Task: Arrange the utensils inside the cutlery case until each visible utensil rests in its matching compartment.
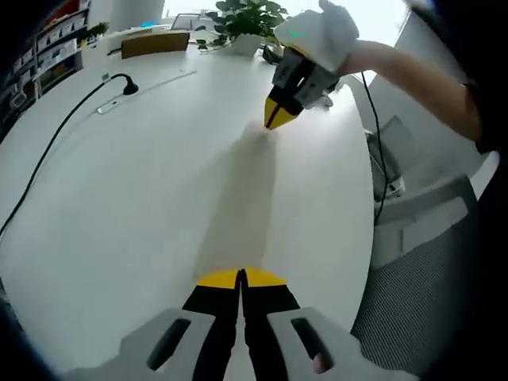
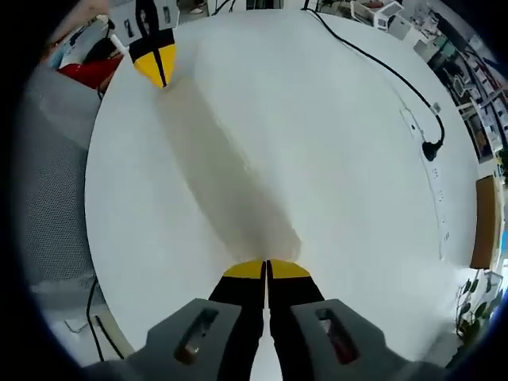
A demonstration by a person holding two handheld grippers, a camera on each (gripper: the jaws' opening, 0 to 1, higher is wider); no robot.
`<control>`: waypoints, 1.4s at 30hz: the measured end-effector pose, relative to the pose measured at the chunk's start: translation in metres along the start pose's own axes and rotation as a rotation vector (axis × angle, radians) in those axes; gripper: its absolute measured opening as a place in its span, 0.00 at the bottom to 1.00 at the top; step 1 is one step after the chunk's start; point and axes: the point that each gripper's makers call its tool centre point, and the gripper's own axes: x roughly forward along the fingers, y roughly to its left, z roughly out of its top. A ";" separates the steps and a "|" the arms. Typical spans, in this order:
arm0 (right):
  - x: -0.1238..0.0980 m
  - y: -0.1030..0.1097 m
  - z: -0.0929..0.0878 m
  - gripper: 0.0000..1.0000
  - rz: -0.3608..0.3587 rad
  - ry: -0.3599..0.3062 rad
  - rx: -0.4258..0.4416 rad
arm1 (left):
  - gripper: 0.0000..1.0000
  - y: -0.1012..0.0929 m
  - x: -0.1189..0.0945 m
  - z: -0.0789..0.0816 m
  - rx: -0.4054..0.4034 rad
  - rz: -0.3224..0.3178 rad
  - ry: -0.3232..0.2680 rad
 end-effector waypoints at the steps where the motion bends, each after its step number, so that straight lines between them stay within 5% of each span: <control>1: 0.001 0.001 0.000 0.00 -0.001 0.003 -0.008 | 0.01 -0.001 0.002 -0.003 -0.006 -0.005 0.016; 4: 0.000 0.001 0.000 0.00 -0.012 0.006 -0.006 | 0.01 -0.001 0.008 -0.010 0.023 0.013 0.059; 5: 0.001 0.001 0.000 0.00 -0.013 0.011 0.009 | 0.01 -0.002 0.008 -0.003 0.010 0.011 0.018; 13: 0.005 0.007 0.005 0.00 0.018 0.008 0.007 | 0.00 -0.005 0.011 0.000 0.045 0.037 0.052; 16: 0.004 0.008 0.005 0.00 0.019 0.034 -0.014 | 0.00 -0.004 0.011 -0.001 0.083 0.050 0.107; 22: 0.004 0.006 0.004 0.00 0.031 0.074 0.073 | 0.00 -0.004 0.015 0.002 0.005 0.049 0.159; 28: 0.002 0.007 0.004 0.00 0.052 0.042 0.108 | 0.00 -0.009 0.019 0.007 0.017 0.055 0.139; 31: 0.000 0.008 0.005 0.00 0.063 0.024 0.022 | 0.00 -0.005 0.014 0.005 -0.005 0.052 0.110; 33: -0.005 -0.010 0.007 0.00 -0.049 0.014 0.027 | 0.00 0.006 0.006 0.000 0.001 0.118 0.119; 36: -0.004 -0.012 0.015 0.00 -0.029 -0.032 0.114 | 0.00 0.013 0.000 -0.003 -0.007 0.130 0.099; 42: 0.002 -0.011 0.013 0.00 0.002 0.019 0.099 | 0.00 0.021 0.003 -0.003 -0.041 0.140 0.111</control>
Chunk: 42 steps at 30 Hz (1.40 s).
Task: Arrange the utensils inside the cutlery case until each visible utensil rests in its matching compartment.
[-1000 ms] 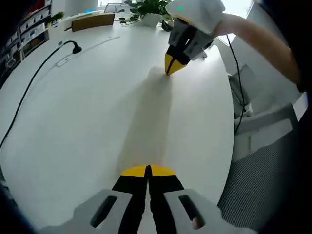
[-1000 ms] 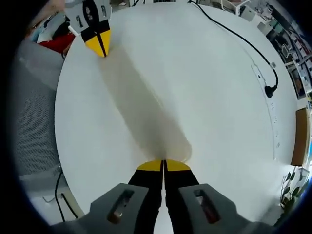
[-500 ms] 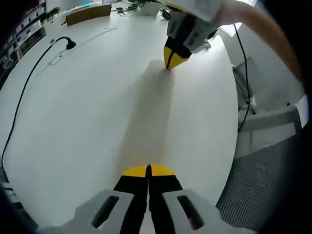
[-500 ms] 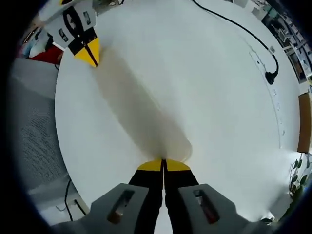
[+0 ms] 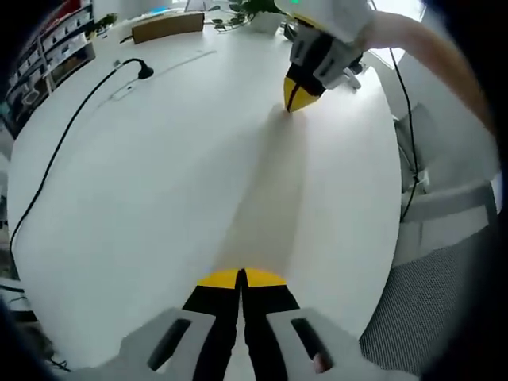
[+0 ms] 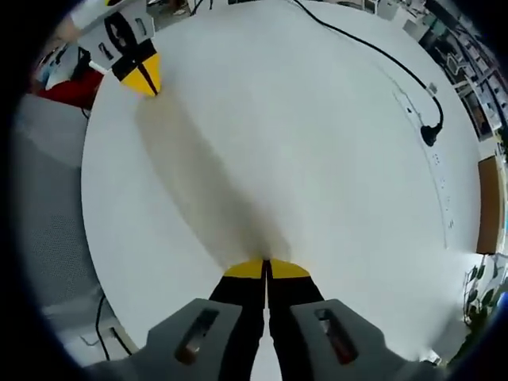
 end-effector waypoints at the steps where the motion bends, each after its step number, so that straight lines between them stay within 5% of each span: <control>1: 0.000 -0.001 0.000 0.00 0.001 0.002 0.013 | 0.00 -0.001 0.000 0.001 0.007 0.002 0.004; 12: 0.000 0.002 -0.001 0.00 0.014 -0.016 0.025 | 0.00 -0.001 0.002 0.003 0.008 0.019 0.057; 16: 0.001 0.002 0.000 0.00 0.001 -0.018 0.040 | 0.00 -0.001 0.006 0.011 0.019 -0.009 -0.005; 21: 0.000 0.001 -0.001 0.00 -0.013 -0.018 0.055 | 0.00 -0.008 0.010 0.023 0.068 -0.033 -0.013; 23: -0.001 0.002 0.001 0.00 -0.013 -0.029 -0.077 | 0.00 -0.005 0.007 0.024 0.085 -0.006 -0.051; 25: -0.004 0.002 0.000 0.06 -0.048 -0.038 -0.077 | 0.07 0.000 0.000 0.024 0.185 0.036 -0.088; 26: -0.007 0.002 0.004 0.23 -0.064 -0.069 -0.093 | 0.21 -0.001 -0.003 0.027 0.197 0.037 -0.118; 28: -0.011 0.012 0.015 0.42 -0.047 -0.156 -0.149 | 0.39 -0.010 -0.007 0.025 0.218 -0.017 -0.143; 32: 0.002 0.022 0.008 0.51 -0.012 -0.084 -0.394 | 0.67 -0.019 0.005 0.011 0.329 -0.050 -0.090; 36: 0.019 0.021 0.001 0.53 -0.010 -0.026 -0.451 | 0.71 -0.022 0.022 0.007 0.331 -0.062 -0.078; 42: 0.028 0.021 -0.004 0.47 -0.002 0.003 -0.479 | 0.59 -0.010 0.039 -0.010 0.388 -0.027 -0.009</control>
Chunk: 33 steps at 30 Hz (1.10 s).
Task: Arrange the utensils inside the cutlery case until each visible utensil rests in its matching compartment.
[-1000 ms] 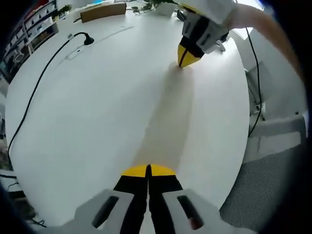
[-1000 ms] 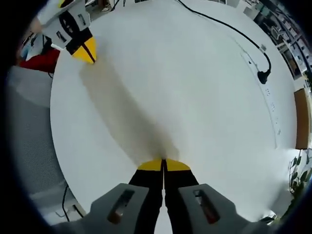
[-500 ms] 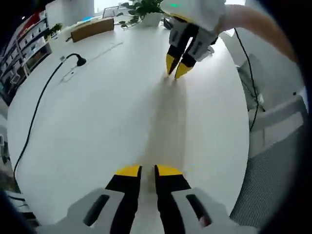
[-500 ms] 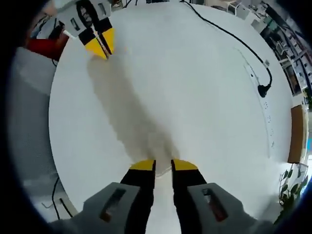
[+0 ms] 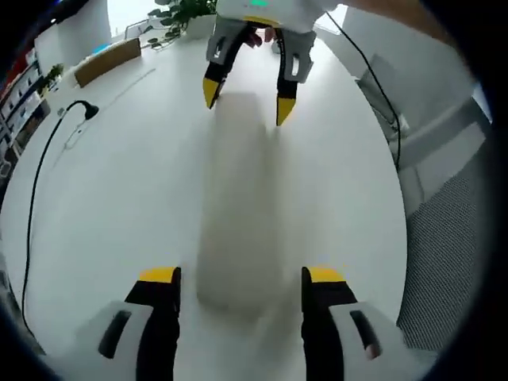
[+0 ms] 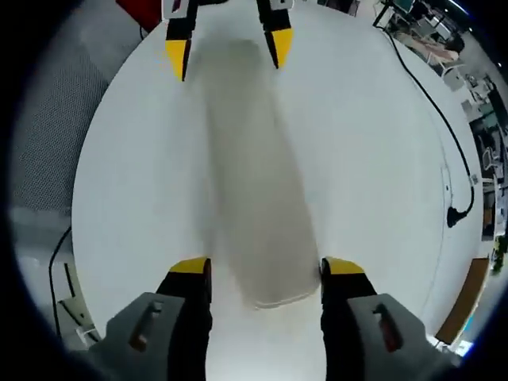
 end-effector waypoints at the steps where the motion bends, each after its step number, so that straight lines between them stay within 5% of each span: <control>1: 0.000 0.003 0.000 0.43 0.020 0.000 0.006 | 0.54 0.006 -0.001 0.006 0.059 0.036 -0.051; 2: 0.000 0.006 0.000 0.40 0.034 0.002 0.018 | 0.50 0.004 -0.003 0.004 -0.019 0.021 -0.041; 3: 0.000 0.007 0.002 0.40 0.021 -0.005 0.013 | 0.44 0.007 -0.004 0.003 -0.017 0.026 -0.033; 33: -0.002 0.125 0.044 0.39 0.009 0.030 0.139 | 0.44 -0.079 -0.027 -0.047 0.077 0.000 0.015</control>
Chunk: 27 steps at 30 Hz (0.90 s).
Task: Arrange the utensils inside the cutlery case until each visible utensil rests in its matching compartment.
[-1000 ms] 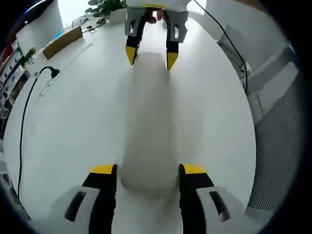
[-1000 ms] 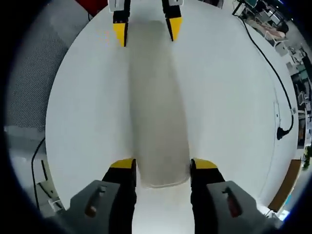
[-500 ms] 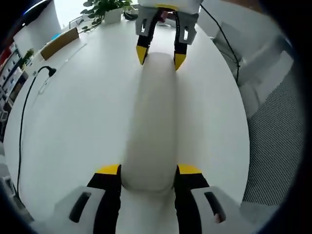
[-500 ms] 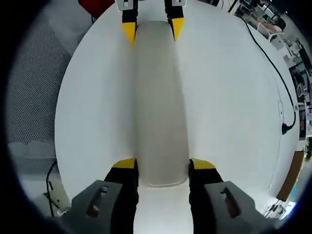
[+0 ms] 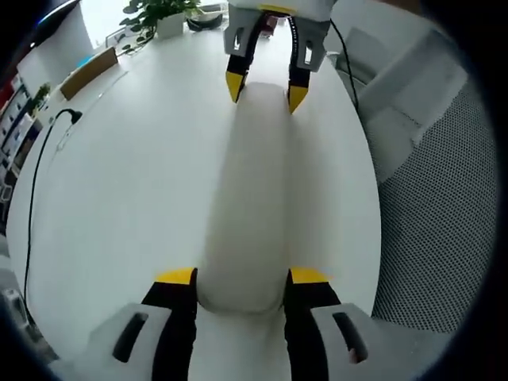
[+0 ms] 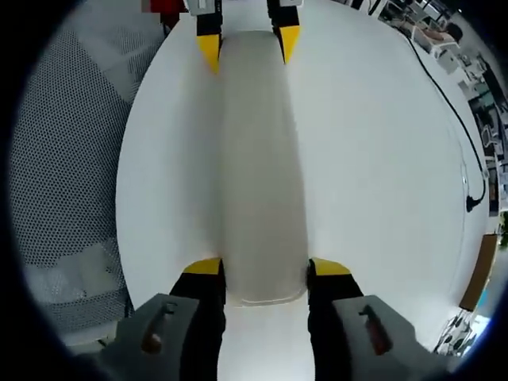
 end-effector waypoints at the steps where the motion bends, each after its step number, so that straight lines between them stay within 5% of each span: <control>1: 0.000 0.004 0.000 0.39 -0.005 -0.003 0.010 | 0.44 -0.003 0.000 -0.001 -0.002 0.002 0.002; 14: -0.001 0.051 0.006 0.39 -0.006 -0.032 0.065 | 0.45 -0.037 -0.005 -0.011 0.000 0.007 0.029; 27: -0.002 0.063 0.006 0.39 -0.006 -0.048 0.078 | 0.46 -0.049 -0.007 -0.015 -0.022 0.013 0.056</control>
